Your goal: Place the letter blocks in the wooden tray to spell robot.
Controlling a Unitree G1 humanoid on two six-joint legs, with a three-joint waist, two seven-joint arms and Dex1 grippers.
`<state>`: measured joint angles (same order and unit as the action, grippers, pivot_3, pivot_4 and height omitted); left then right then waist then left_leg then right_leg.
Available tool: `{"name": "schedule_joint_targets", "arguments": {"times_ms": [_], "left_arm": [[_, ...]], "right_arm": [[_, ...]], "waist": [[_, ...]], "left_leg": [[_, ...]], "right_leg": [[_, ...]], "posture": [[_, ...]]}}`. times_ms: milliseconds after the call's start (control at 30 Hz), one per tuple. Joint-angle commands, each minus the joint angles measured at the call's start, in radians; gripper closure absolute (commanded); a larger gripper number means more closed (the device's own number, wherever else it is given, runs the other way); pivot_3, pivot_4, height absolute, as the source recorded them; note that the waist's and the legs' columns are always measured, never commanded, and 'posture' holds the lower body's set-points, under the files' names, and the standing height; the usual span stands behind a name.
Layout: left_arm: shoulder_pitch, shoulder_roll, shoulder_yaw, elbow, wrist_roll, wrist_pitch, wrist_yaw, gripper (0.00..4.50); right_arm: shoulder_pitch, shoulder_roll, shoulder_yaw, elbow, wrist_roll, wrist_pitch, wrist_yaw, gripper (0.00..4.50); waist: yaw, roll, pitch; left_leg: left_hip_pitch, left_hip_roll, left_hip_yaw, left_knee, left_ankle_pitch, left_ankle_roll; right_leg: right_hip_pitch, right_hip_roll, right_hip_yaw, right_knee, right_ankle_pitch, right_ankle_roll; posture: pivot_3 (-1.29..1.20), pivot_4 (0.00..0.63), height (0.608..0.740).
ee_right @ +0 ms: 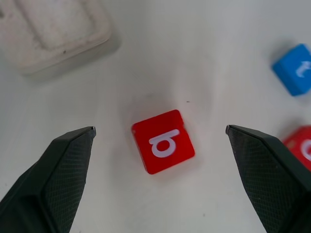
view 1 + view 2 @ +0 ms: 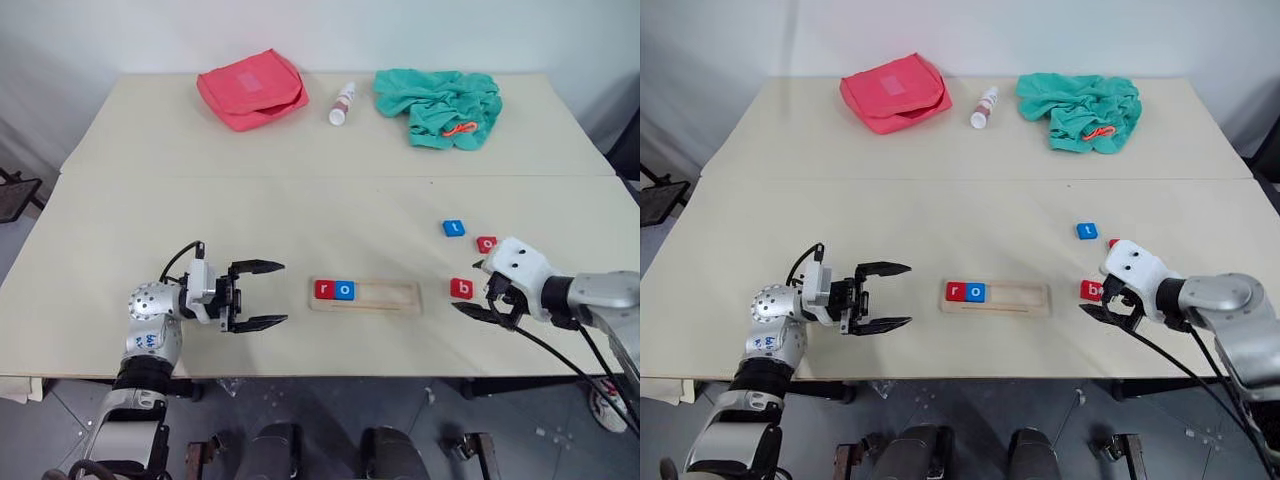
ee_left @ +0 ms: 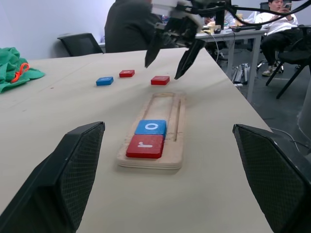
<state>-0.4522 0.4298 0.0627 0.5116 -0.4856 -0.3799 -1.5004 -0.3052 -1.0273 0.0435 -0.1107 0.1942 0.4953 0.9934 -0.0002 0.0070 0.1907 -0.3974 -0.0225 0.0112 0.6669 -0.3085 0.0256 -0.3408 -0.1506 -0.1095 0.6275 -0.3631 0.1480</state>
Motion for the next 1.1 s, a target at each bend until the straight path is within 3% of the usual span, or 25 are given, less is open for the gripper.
{"name": "schedule_joint_targets", "arguments": {"times_ms": [33,233,267,367,567,600,733,867,1100], "left_arm": [[0.040,-0.002,0.008,-0.074,-0.030,0.000,-0.024,0.00],[0.087,0.004,0.017,-0.129,-0.030,0.007,0.001,0.00],[0.092,0.004,0.019,-0.136,-0.029,0.008,0.006,0.00],[0.105,0.005,0.025,-0.148,-0.029,0.010,0.013,0.00],[0.110,0.012,0.037,-0.142,-0.030,0.005,0.013,0.00],[0.109,0.014,0.039,-0.138,-0.030,0.004,0.011,0.00],[0.096,0.025,0.049,-0.112,-0.028,-0.001,0.001,0.00],[0.069,0.034,0.057,-0.078,-0.022,-0.005,-0.012,0.00],[0.025,0.029,0.049,-0.036,-0.014,-0.012,-0.029,0.00]], "right_arm": [[-0.109,-0.028,0.069,0.165,-0.066,-0.120,0.118,0.02],[-0.214,0.007,0.138,0.326,-0.129,-0.214,0.188,0.02],[-0.217,0.007,0.143,0.333,-0.135,-0.220,0.198,0.19],[-0.215,0.001,0.155,0.344,-0.151,-0.228,0.217,0.92],[-0.195,-0.003,0.133,0.317,-0.150,-0.236,0.212,2.92],[-0.194,-0.004,0.127,0.306,-0.147,-0.231,0.210,3.04],[-0.210,0.008,0.091,0.245,-0.126,-0.183,0.174,3.04],[-0.246,0.022,0.096,0.062,-0.075,0.019,0.171,3.04],[-0.374,0.157,0.225,-0.102,-0.075,0.271,0.126,3.04]], "waist": [[-0.002,0.000,0.000],[0.001,0.000,0.000],[0.001,0.000,0.000],[0.001,-0.001,0.000],[0.001,-0.001,0.000],[0.001,-0.001,0.000],[0.000,-0.001,0.000],[-0.001,0.000,0.000],[-0.001,0.000,0.000]], "left_leg": [[0.000,0.000,0.000,0.000,0.000,0.000],[0.000,0.000,-0.001,0.001,0.000,0.000],[-0.001,0.000,-0.001,0.002,0.000,0.000],[-0.001,0.000,-0.002,0.003,0.000,0.000],[-0.001,0.000,-0.002,0.005,0.000,0.000],[-0.001,0.000,-0.002,0.006,0.000,0.000],[-0.001,0.000,-0.002,0.006,0.000,0.000],[-0.003,0.001,-0.002,0.007,0.000,0.000],[-0.005,0.001,-0.004,0.008,0.000,0.000]], "right_leg": [[0.000,0.000,0.000,0.000,0.000,0.000],[0.001,0.000,-0.001,0.000,0.000,0.000],[0.001,0.000,-0.001,0.000,0.000,0.000],[0.002,0.000,-0.002,0.000,0.000,0.000],[0.003,0.000,-0.002,0.000,0.000,0.000],[0.003,0.000,-0.002,0.000,0.000,0.000],[0.003,0.000,-0.002,0.000,0.000,0.000],[0.000,0.000,-0.002,0.000,0.000,0.000],[0.000,0.001,-0.003,0.001,0.000,0.000]], "posture": [[0.00,0.150,0.740],[0.00,0.150,0.740],[0.00,0.150,0.740],[0.00,0.150,0.740],[0.00,0.150,0.740],[0.00,0.150,0.740],[0.00,0.150,0.740],[0.00,0.150,0.740],[0.00,0.150,0.740]]}}
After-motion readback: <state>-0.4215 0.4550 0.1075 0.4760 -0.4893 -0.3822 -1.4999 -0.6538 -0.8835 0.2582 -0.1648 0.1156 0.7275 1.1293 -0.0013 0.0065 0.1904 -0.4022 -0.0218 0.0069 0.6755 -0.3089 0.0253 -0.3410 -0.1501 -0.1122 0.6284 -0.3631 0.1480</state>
